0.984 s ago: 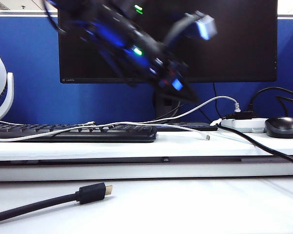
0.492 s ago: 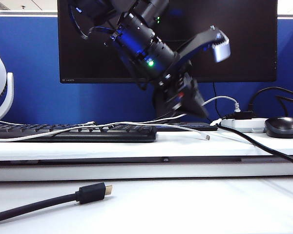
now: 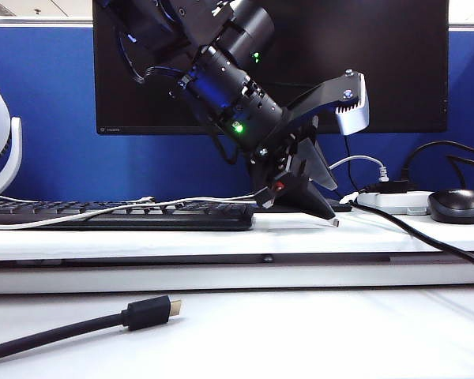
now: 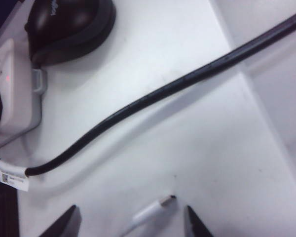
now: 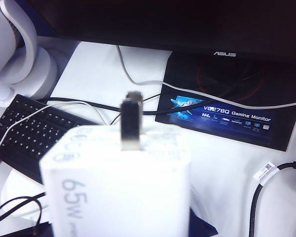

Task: Pick up the Type-C charging cable and the charging base, insert one end of the Type-C charger into the corresponding slot on the base, and finally place the plugged-in charger back on the table.

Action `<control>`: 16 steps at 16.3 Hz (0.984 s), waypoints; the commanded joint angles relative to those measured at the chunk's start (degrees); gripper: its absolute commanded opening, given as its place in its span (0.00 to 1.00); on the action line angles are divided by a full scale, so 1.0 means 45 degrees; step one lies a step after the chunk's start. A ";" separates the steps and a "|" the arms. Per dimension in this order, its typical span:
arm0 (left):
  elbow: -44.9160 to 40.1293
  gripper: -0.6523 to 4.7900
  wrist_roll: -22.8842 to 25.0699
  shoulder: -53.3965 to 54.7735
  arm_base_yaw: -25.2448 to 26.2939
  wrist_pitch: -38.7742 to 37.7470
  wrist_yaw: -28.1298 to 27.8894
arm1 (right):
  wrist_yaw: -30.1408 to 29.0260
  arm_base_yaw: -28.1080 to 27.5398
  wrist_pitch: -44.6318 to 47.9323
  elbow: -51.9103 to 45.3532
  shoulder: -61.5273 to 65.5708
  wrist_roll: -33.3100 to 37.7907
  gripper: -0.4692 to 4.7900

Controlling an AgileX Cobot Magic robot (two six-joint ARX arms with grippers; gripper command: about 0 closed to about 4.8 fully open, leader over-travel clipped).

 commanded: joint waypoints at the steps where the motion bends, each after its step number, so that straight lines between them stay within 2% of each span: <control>1: 0.0044 0.63 0.0000 0.0175 -0.0005 0.0389 0.0126 | -0.0078 0.0005 0.0238 0.0097 -0.0117 0.0039 0.08; 3: 0.0044 0.63 0.0000 0.0529 0.0000 0.0447 0.0107 | -0.0102 0.0005 0.0078 0.0097 -0.0223 0.0039 0.08; 4: 0.0044 0.37 -0.0126 0.0612 0.0000 0.0447 0.0078 | -0.0083 0.0005 0.0078 0.0097 -0.0301 0.0034 0.08; 5: 0.0044 0.23 -0.0525 0.0602 0.0000 0.0447 0.0068 | -0.0053 0.0005 0.0087 0.0097 -0.0311 -0.0015 0.08; 7: 0.0044 0.17 -0.1190 0.0413 0.0000 0.0437 0.0078 | 0.0029 0.0005 0.0087 0.0097 -0.0321 -0.0019 0.08; 8: 0.0044 0.15 -0.2351 -0.0034 0.0000 0.0500 0.0277 | 0.0044 0.0005 0.0092 0.0097 -0.0321 -0.0019 0.08; 9: 0.0044 0.15 -0.2807 -0.0223 0.0000 0.0510 0.0505 | 0.0063 0.0005 0.0092 0.0097 -0.0321 -0.0019 0.08; 10: 0.0044 0.15 -0.3963 -0.0811 0.0126 0.0505 0.1044 | 0.0223 0.0005 0.0092 0.0097 -0.0330 -0.0019 0.08; 13: 0.0044 0.15 -0.4231 -0.1336 0.0267 0.0505 0.1292 | 0.0403 0.0005 0.0097 0.0097 -0.0364 -0.0015 0.08; 15: 0.0049 0.20 -0.3356 -0.1404 0.0272 0.0301 0.1205 | 0.0413 0.0005 0.0107 0.0097 -0.0408 -0.0010 0.08; 16: 0.0044 0.38 -0.1234 -0.1117 0.0126 -0.0593 0.0369 | 0.0364 0.0005 0.0228 0.0097 -0.0452 0.0000 0.08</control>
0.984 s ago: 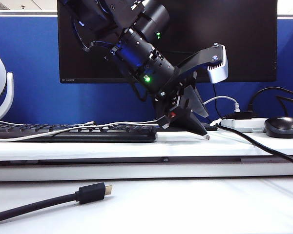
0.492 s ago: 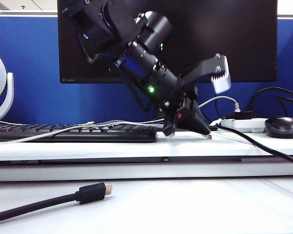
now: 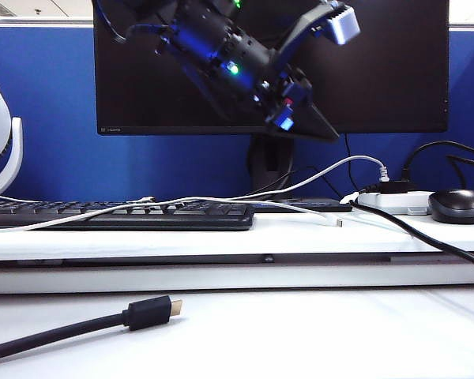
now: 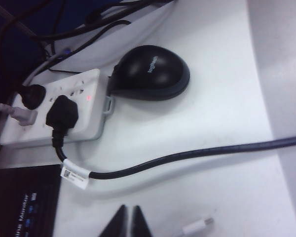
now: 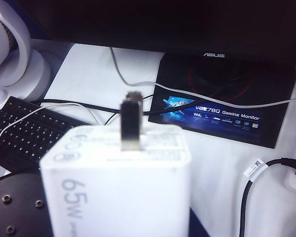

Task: Pick up the Type-C charging cable and the charging base, insert one end of the Type-C charger into the corresponding slot on the base, and finally place the plugged-in charger back on the table.

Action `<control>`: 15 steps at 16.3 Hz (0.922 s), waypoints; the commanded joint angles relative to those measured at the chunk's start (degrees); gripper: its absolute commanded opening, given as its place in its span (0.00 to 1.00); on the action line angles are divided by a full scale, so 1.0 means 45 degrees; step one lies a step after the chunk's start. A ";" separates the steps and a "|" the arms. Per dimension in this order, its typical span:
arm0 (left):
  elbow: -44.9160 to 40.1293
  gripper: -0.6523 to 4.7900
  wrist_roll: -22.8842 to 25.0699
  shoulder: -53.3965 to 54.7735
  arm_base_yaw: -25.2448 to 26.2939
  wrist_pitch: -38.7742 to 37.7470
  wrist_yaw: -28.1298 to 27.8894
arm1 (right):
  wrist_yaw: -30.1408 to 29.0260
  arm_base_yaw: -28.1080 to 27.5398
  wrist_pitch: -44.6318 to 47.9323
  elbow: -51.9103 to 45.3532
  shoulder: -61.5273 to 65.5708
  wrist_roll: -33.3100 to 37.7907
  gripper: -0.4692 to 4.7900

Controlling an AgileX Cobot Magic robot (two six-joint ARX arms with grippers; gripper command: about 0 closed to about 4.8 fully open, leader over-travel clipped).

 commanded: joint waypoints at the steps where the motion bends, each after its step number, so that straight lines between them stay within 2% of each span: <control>1: 0.0024 0.48 0.3842 0.0534 -0.0199 -0.1467 -0.1277 | -0.0029 0.0010 0.0539 0.0083 -0.0238 0.0010 0.08; 6: 0.0029 0.51 0.6135 0.1117 -0.0131 -0.1355 -0.1302 | -0.0034 0.0010 0.0573 0.0083 -0.0243 0.0005 0.08; 9: 0.0073 0.51 0.6275 0.1724 0.0019 -0.0291 -0.0777 | -0.0272 0.0010 0.0597 0.0083 -0.0243 0.0005 0.08; 12: 0.0641 0.50 0.6067 0.2278 0.0092 -0.0447 -0.0777 | -0.0267 0.0010 0.0588 0.0083 -0.0243 0.0000 0.08; 13: 0.0831 0.44 0.6028 0.2424 0.0097 -0.0563 -0.0816 | -0.0262 0.0010 0.0578 0.0083 -0.0243 0.0000 0.08; 14: 0.1268 0.29 0.5484 0.2545 0.0121 -0.1370 -0.0724 | -0.0262 0.0010 0.0573 0.0083 -0.0248 0.0000 0.08; 15: 0.1370 0.27 0.5459 0.2545 0.0121 -0.1739 -0.0714 | -0.0267 0.0010 0.0583 0.0083 -0.0243 0.0000 0.08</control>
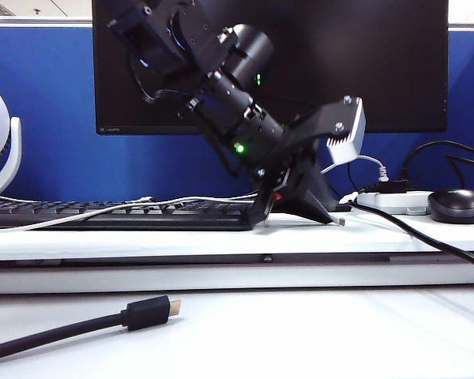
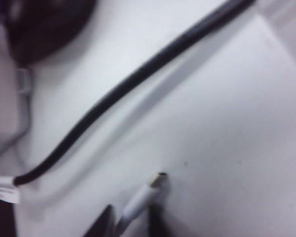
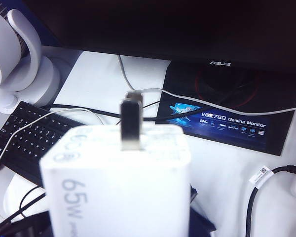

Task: Pick up the Type-C charging cable and the charging base, insert one end of the Type-C charger into the corresponding slot on the base, and finally place the plugged-in charger back on the table.

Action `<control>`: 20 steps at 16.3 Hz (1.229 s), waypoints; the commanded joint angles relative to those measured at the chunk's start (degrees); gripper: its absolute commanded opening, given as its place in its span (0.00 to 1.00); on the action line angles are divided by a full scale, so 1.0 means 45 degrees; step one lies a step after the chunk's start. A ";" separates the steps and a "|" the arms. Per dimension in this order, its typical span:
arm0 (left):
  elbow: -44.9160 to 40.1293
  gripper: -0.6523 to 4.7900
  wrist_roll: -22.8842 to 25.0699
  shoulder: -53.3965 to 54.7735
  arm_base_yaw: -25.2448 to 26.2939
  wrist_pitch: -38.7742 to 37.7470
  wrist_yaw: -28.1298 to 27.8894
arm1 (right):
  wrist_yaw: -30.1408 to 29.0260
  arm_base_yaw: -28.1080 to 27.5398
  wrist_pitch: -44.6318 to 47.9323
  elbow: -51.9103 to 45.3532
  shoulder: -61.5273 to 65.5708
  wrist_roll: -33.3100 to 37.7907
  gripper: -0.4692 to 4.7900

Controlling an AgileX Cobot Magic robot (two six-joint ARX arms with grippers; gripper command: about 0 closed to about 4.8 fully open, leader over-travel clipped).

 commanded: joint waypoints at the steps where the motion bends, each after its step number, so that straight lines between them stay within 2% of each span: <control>1: 0.0418 0.27 -0.0437 -0.0010 0.0029 -0.1326 0.0165 | -0.0019 0.0010 0.0316 0.0083 -0.0112 -0.0005 0.08; 2: 0.0612 0.25 -0.0476 -0.0015 0.0029 -0.2268 0.0374 | -0.0019 0.0010 0.0325 0.0083 -0.0112 -0.0005 0.08; 5: 0.0908 0.16 -0.1841 -0.0102 0.0024 -0.3424 0.0952 | -0.0015 0.0010 0.0316 0.0083 -0.0117 -0.0005 0.08; 10: 0.1540 0.15 -0.3721 -0.0840 0.0073 -0.3619 0.2161 | 0.0024 0.0010 0.0238 0.0083 -0.0175 -0.0015 0.08; 11: 0.1617 0.16 -0.3823 -0.1030 0.0087 -0.3691 0.2176 | 0.0044 0.0010 0.0243 0.0083 -0.0219 -0.0010 0.08; 13: 0.1661 0.17 -0.3298 -0.1307 0.0078 -0.3895 0.1972 | 0.0126 0.0005 0.0335 0.0083 -0.0335 -0.0010 0.08; 14: 0.1656 0.57 -0.1307 -0.1127 -0.0010 -0.3861 0.1933 | 0.0083 0.0010 0.0306 0.0083 -0.0389 -0.0005 0.08; 15: 0.1656 0.63 -0.0049 -0.0461 -0.0010 -0.3866 0.1972 | 0.0073 0.0010 0.0325 0.0083 -0.0389 -0.0010 0.08; 18: 0.1656 0.61 -0.0049 -0.0160 -0.0010 -0.3716 0.2084 | 0.0083 0.0010 0.0340 0.0083 -0.0389 -0.0010 0.08; 20: 0.1656 0.56 -0.0053 -0.0015 -0.0010 -0.3701 0.2084 | 0.0078 0.0010 0.0369 0.0083 -0.0384 -0.0010 0.08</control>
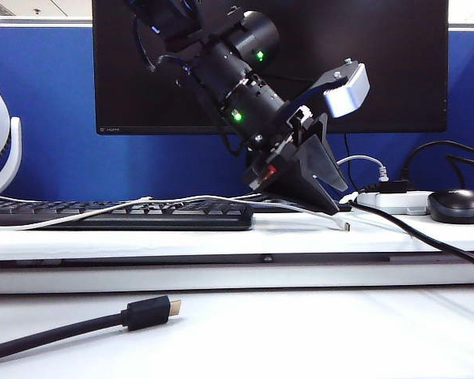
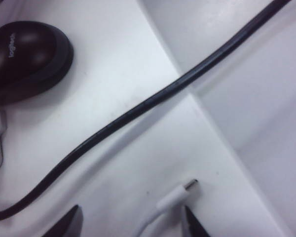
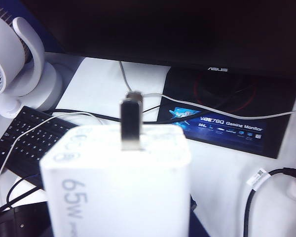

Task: Pick up the Type-C charging cable and the charging base, insert one end of the Type-C charger into the corresponding slot on the base, and finally place the plugged-in charger back on the table.

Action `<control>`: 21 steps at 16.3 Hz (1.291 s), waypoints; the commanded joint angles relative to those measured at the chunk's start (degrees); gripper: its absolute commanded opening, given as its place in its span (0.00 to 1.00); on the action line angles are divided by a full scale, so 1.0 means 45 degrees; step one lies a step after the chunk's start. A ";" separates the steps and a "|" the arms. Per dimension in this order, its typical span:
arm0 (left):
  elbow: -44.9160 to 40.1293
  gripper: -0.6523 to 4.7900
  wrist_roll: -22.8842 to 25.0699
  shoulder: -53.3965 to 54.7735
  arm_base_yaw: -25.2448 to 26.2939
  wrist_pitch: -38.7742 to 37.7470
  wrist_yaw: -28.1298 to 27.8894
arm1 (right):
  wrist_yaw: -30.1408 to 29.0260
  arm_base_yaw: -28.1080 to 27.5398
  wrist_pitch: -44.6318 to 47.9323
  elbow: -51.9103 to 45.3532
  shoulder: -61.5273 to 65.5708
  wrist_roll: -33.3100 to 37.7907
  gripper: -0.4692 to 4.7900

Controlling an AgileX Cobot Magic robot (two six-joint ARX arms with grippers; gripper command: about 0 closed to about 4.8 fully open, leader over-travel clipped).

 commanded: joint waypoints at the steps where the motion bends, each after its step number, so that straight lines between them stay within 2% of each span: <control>1: 0.0015 0.56 0.0034 0.0345 -0.0010 0.0019 0.0117 | -0.0019 0.0015 0.0350 0.0083 -0.0083 -0.0005 0.08; 5: 0.0015 0.55 0.0005 0.0631 -0.0019 -0.0155 0.0117 | -0.0019 0.0015 0.0350 0.0083 -0.0087 -0.0005 0.08; 9: 0.0015 0.32 -0.0015 0.0627 -0.0102 -0.1044 0.0107 | -0.0015 0.0015 0.0359 0.0083 -0.0087 -0.0010 0.08; 11: 0.0015 0.20 -0.0427 0.0617 -0.0189 -0.1127 0.0112 | -0.0015 0.0010 0.0359 0.0083 -0.0087 -0.0010 0.08; 16: 0.0024 0.11 -0.1205 0.0374 -0.0189 -0.1083 0.0121 | -0.0015 0.0010 0.0355 0.0083 -0.0087 -0.0015 0.08; 21: 0.0029 0.11 -0.2346 0.0058 -0.0068 -0.1049 0.0024 | -0.0015 0.0015 0.0350 0.0083 -0.0102 -0.0010 0.08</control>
